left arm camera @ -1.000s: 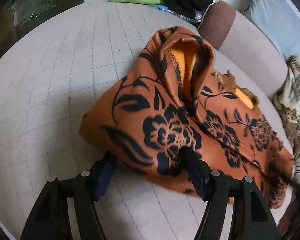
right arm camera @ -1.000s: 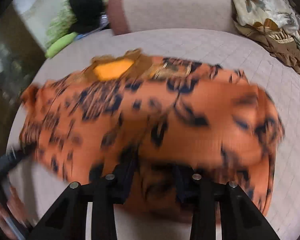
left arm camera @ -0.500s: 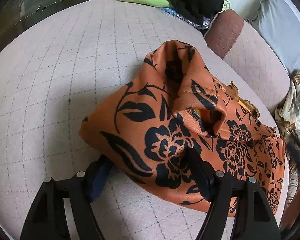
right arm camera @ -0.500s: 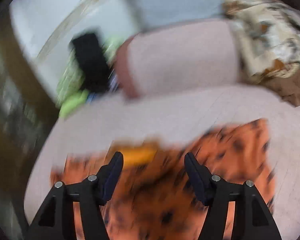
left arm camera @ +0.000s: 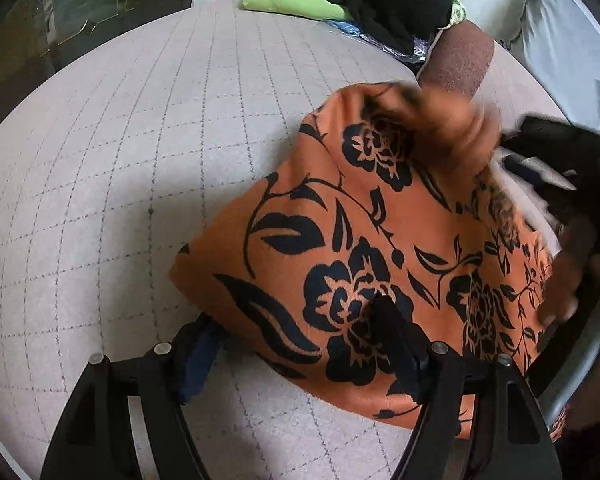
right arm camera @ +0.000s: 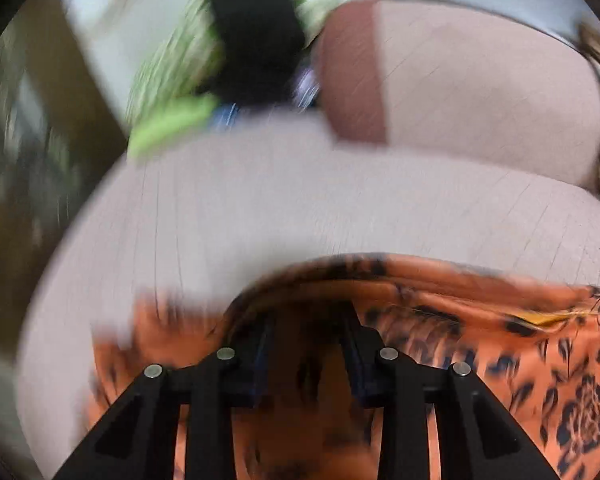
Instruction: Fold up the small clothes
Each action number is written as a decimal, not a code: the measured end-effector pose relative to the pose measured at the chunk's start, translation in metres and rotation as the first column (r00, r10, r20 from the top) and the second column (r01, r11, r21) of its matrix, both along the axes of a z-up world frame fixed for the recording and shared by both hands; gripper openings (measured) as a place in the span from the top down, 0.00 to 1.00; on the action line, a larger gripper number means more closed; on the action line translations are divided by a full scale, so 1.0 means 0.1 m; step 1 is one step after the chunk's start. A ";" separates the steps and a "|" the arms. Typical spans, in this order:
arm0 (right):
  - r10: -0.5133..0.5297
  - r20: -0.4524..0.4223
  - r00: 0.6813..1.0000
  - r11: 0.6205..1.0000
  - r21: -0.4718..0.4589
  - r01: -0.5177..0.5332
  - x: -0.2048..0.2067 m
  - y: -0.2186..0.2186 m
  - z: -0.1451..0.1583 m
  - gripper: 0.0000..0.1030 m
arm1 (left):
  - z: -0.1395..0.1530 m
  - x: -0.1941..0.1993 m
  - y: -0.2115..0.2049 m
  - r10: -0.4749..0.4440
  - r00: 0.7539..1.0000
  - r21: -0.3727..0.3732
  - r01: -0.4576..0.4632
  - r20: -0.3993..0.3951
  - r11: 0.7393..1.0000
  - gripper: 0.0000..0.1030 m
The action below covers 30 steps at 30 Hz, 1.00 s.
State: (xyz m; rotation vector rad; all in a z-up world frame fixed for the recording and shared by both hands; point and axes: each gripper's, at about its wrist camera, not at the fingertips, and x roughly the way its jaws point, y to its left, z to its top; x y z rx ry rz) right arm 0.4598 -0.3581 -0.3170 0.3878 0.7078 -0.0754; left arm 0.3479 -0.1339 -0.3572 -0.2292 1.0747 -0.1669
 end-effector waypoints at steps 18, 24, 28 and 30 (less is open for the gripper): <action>-0.299 -0.181 0.937 0.952 0.005 0.305 -2.67 -1.68 -0.70 0.66 | 0.05 -0.05 0.01 0.030 0.999 0.089 -0.031 0.016 0.996 0.26; -0.251 -0.091 0.964 0.959 0.114 0.260 -2.84 -1.50 -0.42 0.65 | 0.16 -0.15 0.12 0.069 0.997 0.098 -0.072 0.025 0.993 0.27; -0.146 -0.163 0.976 0.976 0.137 0.169 -2.57 -1.12 -0.59 0.65 | 0.28 -0.17 0.21 0.114 0.989 0.148 -0.126 0.092 0.981 0.27; -0.095 -0.266 0.959 0.982 0.130 0.134 -2.47 -1.02 -0.83 0.65 | 0.15 -0.09 0.24 0.127 0.992 0.154 -0.129 0.025 0.980 0.27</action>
